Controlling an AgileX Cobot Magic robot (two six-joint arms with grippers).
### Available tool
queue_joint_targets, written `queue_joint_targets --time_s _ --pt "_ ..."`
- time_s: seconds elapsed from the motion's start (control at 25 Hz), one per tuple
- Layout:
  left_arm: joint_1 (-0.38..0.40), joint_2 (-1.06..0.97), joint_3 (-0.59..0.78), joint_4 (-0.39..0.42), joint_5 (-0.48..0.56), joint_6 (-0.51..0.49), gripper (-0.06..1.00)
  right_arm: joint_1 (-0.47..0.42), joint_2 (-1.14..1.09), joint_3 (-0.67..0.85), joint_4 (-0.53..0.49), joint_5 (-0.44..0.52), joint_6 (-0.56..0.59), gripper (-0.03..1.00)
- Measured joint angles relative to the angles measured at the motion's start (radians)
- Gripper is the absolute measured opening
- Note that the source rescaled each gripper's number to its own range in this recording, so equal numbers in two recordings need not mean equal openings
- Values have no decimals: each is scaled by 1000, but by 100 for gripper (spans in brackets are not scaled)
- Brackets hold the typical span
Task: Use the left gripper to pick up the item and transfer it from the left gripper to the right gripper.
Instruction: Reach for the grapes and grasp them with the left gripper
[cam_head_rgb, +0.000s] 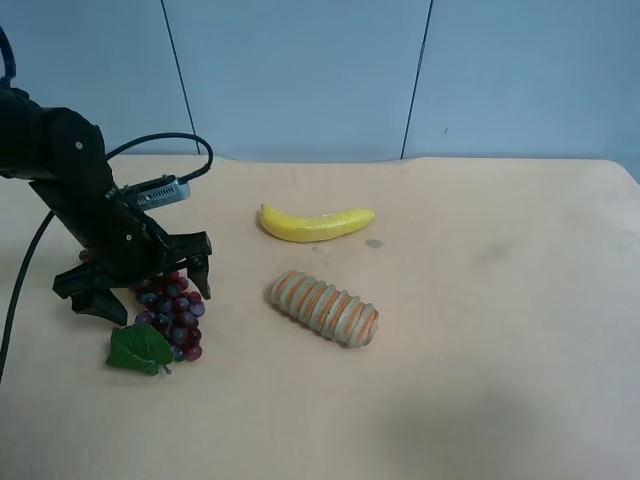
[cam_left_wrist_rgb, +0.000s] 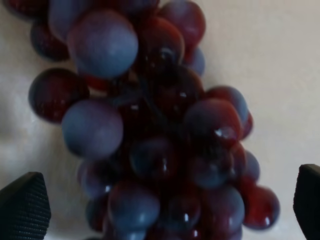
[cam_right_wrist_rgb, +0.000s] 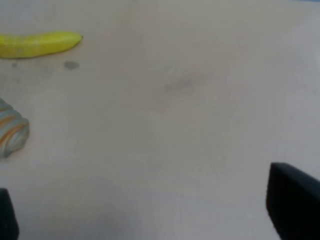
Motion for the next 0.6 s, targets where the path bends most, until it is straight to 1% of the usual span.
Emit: queue_joint_targets --time_s 0.24,0.32,0.44,0.6 --pt "0 56 -1 -5 -32 -31 100 0 0 0 0 0 0 100" --pt "0 70 -1 -5 -43 -34 95 0 0 0 0 0 0 100" --pt "0 81 -1 -8 -54 -35 79 0 0 0 0 0 0 100" --pt "0 81 -1 -12 -59 -35 48 0 0 0 0 0 0 100"
